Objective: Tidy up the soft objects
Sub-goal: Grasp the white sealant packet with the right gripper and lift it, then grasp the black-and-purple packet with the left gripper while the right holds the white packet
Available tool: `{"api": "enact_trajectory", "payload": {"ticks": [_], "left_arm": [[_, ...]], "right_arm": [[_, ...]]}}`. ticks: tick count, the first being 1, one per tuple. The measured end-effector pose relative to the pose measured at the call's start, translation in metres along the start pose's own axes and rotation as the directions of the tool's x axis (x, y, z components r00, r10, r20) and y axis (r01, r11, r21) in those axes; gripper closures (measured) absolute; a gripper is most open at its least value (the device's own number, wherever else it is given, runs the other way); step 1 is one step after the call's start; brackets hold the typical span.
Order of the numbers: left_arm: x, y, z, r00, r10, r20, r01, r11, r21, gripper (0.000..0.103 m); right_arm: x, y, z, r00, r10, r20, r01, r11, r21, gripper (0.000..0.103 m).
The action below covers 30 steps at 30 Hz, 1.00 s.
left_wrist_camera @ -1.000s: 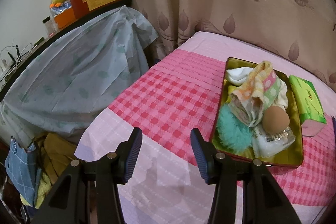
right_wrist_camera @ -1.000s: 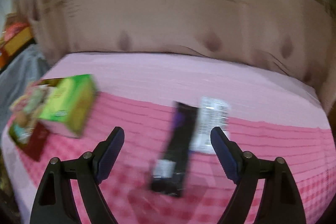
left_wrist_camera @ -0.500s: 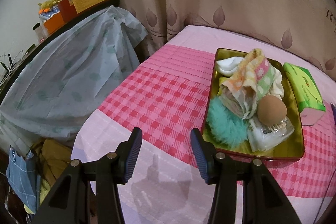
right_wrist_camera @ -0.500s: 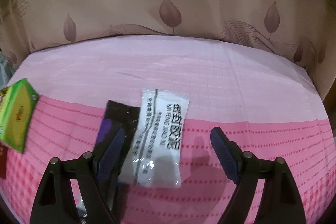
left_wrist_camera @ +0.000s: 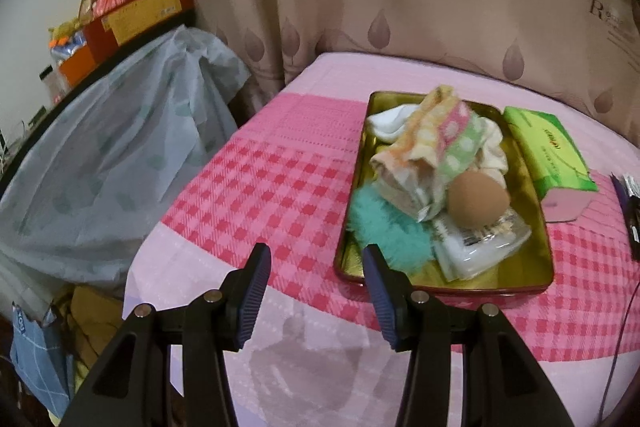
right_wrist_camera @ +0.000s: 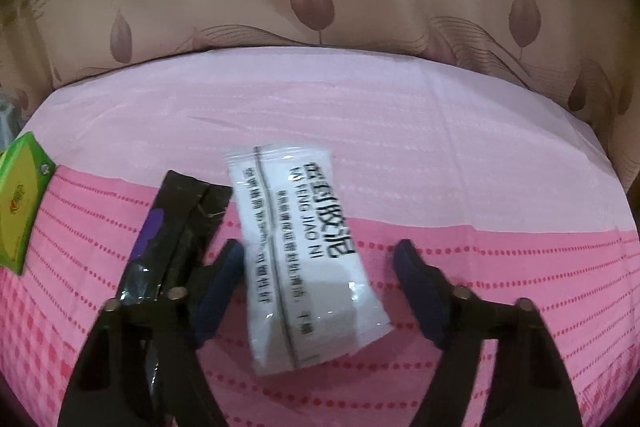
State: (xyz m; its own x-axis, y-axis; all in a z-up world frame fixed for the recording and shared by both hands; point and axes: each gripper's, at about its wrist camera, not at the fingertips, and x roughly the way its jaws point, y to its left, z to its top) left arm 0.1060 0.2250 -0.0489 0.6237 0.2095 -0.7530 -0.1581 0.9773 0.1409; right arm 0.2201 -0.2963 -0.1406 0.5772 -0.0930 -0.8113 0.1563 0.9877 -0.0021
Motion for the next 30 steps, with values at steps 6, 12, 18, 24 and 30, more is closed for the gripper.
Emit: {"api": "enact_trajectory", "payload": {"ticks": [6, 12, 18, 24, 30], "left_arm": [[-0.010, -0.032, 0.000, 0.995, -0.096, -0.006, 0.096, 0.995, 0.002, 0.054], [-0.013, -0.087, 0.003, 0.972, -0.228, -0.056, 0.230, 0.972, 0.038, 0.054], [-0.024, -0.170, 0.009, 0.935, -0.341, -0.099, 0.352, 0.928, 0.123, 0.054], [-0.032, -0.247, 0.012, 0.912, -0.390, -0.124, 0.408, 0.891, 0.201, 0.054], [-0.032, -0.320, 0.015, 0.890, -0.428, -0.156, 0.455, 0.853, 0.256, 0.054]], "right_arm": [[-0.005, 0.002, -0.003, 1.000, 0.015, 0.017, -0.015, 1.000, -0.024, 0.054], [-0.017, -0.008, -0.019, 1.000, 0.019, 0.021, -0.019, 1.000, -0.007, 0.055], [-0.040, -0.033, -0.053, 1.000, -0.002, 0.023, 0.001, 0.999, 0.041, 0.055], [-0.064, -0.059, -0.086, 0.999, -0.031, 0.021, 0.030, 0.997, 0.075, 0.055], [-0.078, -0.085, -0.103, 0.996, -0.092, 0.019, 0.089, 0.988, 0.126, 0.055]]}}
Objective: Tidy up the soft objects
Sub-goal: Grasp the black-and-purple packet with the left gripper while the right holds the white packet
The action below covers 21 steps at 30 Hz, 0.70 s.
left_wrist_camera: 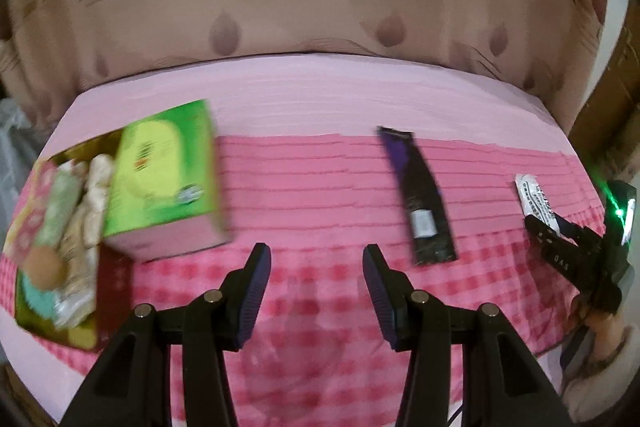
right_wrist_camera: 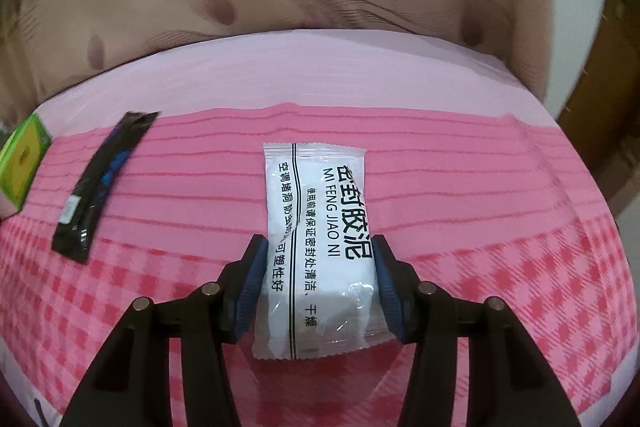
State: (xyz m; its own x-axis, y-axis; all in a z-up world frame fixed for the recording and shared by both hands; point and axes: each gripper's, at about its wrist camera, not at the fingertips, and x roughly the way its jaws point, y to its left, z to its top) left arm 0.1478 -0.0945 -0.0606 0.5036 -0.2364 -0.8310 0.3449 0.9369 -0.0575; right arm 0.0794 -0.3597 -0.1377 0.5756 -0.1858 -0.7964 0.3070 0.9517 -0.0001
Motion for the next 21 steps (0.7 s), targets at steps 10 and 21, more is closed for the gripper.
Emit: {"api": "enact_trajectory", "payload": {"ticks": [10, 21], "left_arm": [[0.050, -0.075, 0.029, 0.999, -0.048, -0.023, 0.049, 0.995, 0.085, 0.054], [0.101, -0.107, 0.035, 0.998, -0.047, -0.053, 0.053, 0.991, 0.122, 0.054]], "right_arm": [[-0.002, -0.016, -0.001, 1.000, 0.012, 0.005, -0.013, 0.998, 0.065, 0.054], [-0.003, -0.018, -0.001, 1.000, 0.026, 0.004, -0.026, 0.997, 0.068, 0.053]]}}
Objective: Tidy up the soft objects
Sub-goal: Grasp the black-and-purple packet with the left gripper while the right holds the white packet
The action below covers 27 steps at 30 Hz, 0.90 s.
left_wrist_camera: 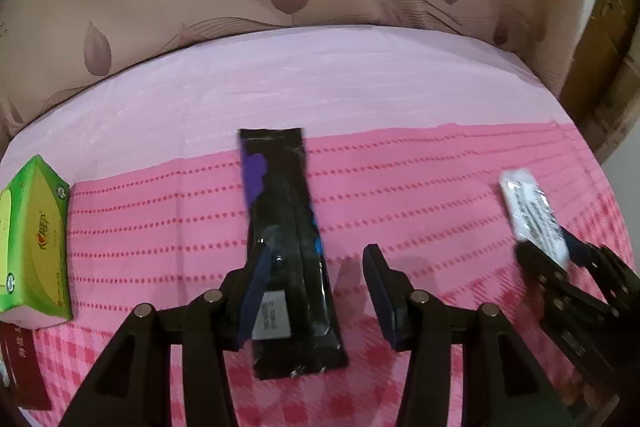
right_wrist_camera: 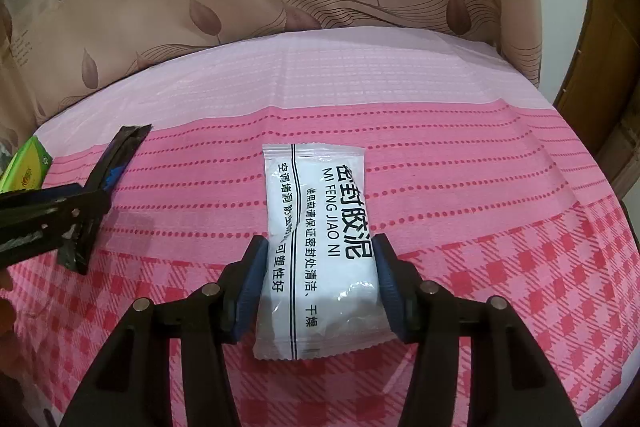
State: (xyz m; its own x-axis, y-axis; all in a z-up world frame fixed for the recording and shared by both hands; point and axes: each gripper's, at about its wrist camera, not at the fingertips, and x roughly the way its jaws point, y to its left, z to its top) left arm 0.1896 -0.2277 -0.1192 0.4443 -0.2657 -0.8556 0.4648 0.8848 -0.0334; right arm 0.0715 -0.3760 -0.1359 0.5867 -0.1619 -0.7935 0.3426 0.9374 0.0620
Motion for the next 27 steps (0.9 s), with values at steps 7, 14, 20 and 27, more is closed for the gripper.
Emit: {"api": "enact_trajectory", "payload": {"ticks": [7, 14, 20, 27], "left_arm": [[0.000, 0.015, 0.004, 1.000, 0.016, 0.018, -0.016, 1.000, -0.001, 0.054], [0.004, 0.024, -0.001, 0.999, 0.042, -0.033, -0.040, 0.998, 0.058, 0.054], [0.005, 0.028, 0.005, 0.998, 0.052, -0.041, -0.049, 0.996, 0.074, 0.054], [0.012, 0.033, 0.007, 0.998, 0.022, -0.057, -0.019, 0.999, 0.048, 0.054]], "right_arm": [[0.001, 0.001, 0.000, 1.000, 0.000, -0.001, 0.000, 1.000, 0.000, 0.051], [0.000, 0.002, 0.000, 1.000, 0.002, -0.001, -0.002, 1.000, 0.002, 0.051], [0.001, 0.003, 0.001, 1.000, 0.007, -0.001, -0.007, 1.000, 0.003, 0.050], [0.001, 0.002, 0.001, 1.000, 0.009, -0.001, -0.009, 1.000, 0.002, 0.049]]}}
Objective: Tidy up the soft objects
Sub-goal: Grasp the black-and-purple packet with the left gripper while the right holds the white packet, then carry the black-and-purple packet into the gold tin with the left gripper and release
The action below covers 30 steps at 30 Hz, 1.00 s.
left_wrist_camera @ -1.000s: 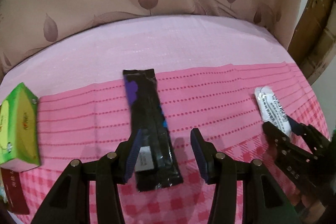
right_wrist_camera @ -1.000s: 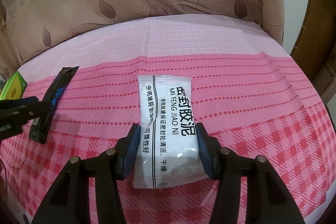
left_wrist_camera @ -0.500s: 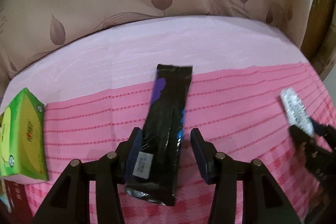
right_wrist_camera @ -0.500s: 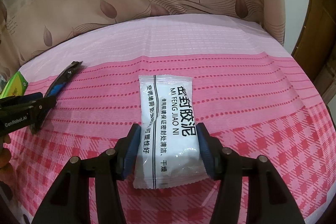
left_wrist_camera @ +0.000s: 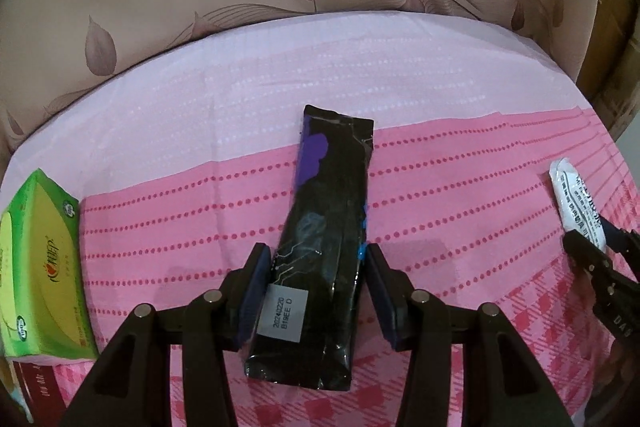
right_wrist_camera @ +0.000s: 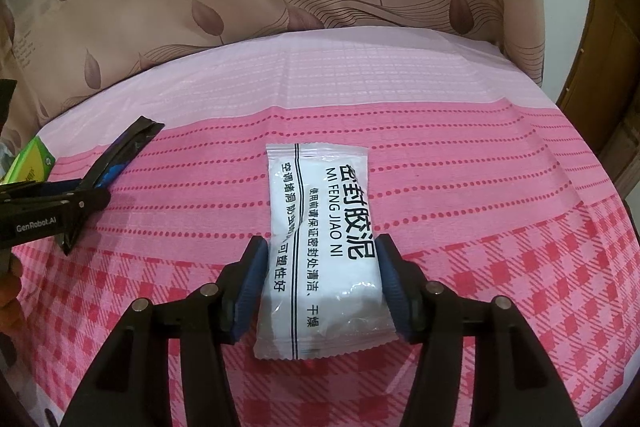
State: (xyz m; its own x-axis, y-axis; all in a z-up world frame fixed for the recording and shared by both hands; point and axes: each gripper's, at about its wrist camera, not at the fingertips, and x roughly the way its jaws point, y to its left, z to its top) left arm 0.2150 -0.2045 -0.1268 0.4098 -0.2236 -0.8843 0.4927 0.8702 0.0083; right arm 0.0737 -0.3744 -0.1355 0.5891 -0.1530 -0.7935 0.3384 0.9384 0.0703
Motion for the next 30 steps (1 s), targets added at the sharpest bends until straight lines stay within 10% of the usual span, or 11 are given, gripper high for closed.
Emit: {"api": "enact_trajectory", "payload": {"ticks": [30], "left_arm": [[-0.082, 0.012, -0.055, 0.999, 0.003, 0.054, -0.003, 1.000, -0.001, 0.065]], "right_arm": [[0.001, 0.002, 0.000, 1.000, -0.016, -0.004, 0.016, 1.000, -0.016, 0.048]]}}
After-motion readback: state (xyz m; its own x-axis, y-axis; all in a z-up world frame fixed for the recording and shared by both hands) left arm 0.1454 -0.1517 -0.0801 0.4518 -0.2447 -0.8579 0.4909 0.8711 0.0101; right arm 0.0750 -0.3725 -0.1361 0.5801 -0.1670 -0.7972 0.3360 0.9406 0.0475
